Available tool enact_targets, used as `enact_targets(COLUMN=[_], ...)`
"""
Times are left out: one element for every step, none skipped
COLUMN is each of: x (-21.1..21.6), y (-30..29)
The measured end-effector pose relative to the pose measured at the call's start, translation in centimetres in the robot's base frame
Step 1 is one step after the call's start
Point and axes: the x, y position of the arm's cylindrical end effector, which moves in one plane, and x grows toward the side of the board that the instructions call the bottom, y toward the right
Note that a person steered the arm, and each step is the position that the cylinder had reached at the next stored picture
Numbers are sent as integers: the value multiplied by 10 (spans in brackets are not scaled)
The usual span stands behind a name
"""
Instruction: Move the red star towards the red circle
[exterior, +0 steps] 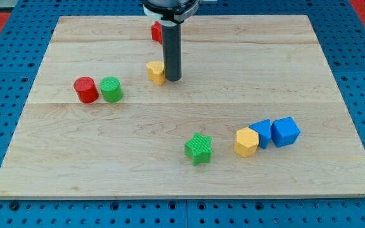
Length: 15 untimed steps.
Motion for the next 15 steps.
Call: enact_targets(x=[-6, 22, 2, -46, -91, -112, -113, -113, -132, -134, -113, -107, -143, -144, -112], y=[-34, -104, -89, 3, 55, 68, 66, 63, 62, 14, -50, -69, -47, -84, -138])
